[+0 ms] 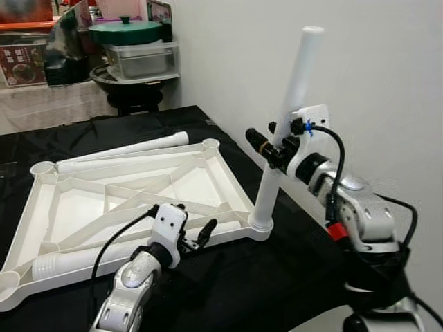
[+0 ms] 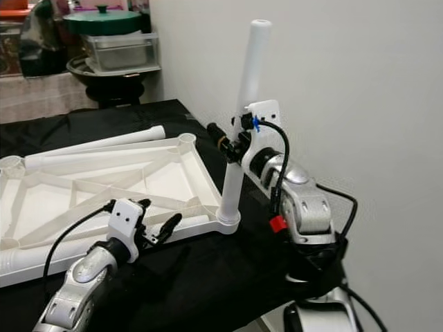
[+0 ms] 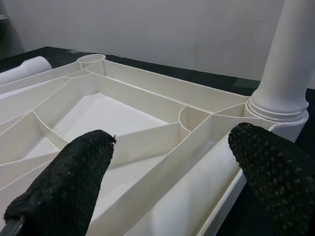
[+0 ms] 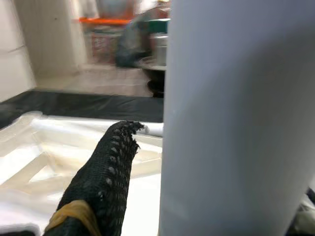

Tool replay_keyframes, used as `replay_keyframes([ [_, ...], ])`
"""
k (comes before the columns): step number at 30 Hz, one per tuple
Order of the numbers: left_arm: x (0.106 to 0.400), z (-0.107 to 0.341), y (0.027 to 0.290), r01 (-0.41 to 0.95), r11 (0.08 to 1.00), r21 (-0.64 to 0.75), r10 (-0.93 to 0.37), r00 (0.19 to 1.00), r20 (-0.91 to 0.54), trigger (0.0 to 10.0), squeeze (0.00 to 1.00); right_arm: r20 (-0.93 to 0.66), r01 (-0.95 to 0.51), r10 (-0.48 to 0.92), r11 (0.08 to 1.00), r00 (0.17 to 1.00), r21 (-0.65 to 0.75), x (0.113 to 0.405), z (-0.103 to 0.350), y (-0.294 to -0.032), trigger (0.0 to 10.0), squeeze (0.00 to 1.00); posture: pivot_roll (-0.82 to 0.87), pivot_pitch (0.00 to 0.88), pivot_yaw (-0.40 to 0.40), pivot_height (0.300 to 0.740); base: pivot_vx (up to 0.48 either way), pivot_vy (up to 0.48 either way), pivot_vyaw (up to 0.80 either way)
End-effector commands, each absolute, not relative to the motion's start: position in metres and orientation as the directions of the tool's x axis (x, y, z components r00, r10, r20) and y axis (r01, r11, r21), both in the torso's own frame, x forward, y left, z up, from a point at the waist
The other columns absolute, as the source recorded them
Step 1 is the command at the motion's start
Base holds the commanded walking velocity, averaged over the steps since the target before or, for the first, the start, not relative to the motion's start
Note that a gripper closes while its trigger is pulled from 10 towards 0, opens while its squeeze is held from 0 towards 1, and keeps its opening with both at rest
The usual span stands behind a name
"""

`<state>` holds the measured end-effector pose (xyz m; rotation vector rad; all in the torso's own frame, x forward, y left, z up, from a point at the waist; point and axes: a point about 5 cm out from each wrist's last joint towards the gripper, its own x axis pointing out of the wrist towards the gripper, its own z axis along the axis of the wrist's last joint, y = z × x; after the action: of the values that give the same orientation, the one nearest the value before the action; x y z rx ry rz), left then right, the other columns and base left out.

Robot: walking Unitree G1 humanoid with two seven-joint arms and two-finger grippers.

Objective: Building children table

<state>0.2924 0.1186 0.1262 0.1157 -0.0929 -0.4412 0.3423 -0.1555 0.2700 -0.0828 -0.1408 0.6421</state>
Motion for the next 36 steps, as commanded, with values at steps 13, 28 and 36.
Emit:
replay_keyframes([
  [13, 0.290, 0.121, 0.119, 0.422, 0.896, 0.135, -0.431, 0.901, 0.044, 10.0, 0.00, 0.056, -0.903, 0.911, 0.413, 0.409, -0.121, 0.328, 0.255, -0.146, 4.4, 0.00, 0.08, 0.000, -0.082, 0.740, 0.000, 0.000, 0.00],
  [28, 0.288, 0.120, 0.119, 0.420, 0.897, 0.135, -0.428, 0.903, 0.038, 10.0, 0.00, -0.126, -0.397, 0.380, 0.904, 0.916, -0.158, 0.383, 0.233, -0.192, 0.0, 0.00, 0.07, 0.000, -0.083, 0.740, 0.000, 0.000, 0.00],
  [36, 0.288, 0.120, 0.118, 0.419, 0.898, 0.131, -0.427, 0.904, 0.036, 10.0, 0.00, -0.065, 0.042, -0.039, 0.998, 0.997, 0.046, 0.378, 0.221, -0.188, 0.0, 0.00, 0.07, 0.000, -0.069, 0.740, 0.000, 0.000, 0.00],
])
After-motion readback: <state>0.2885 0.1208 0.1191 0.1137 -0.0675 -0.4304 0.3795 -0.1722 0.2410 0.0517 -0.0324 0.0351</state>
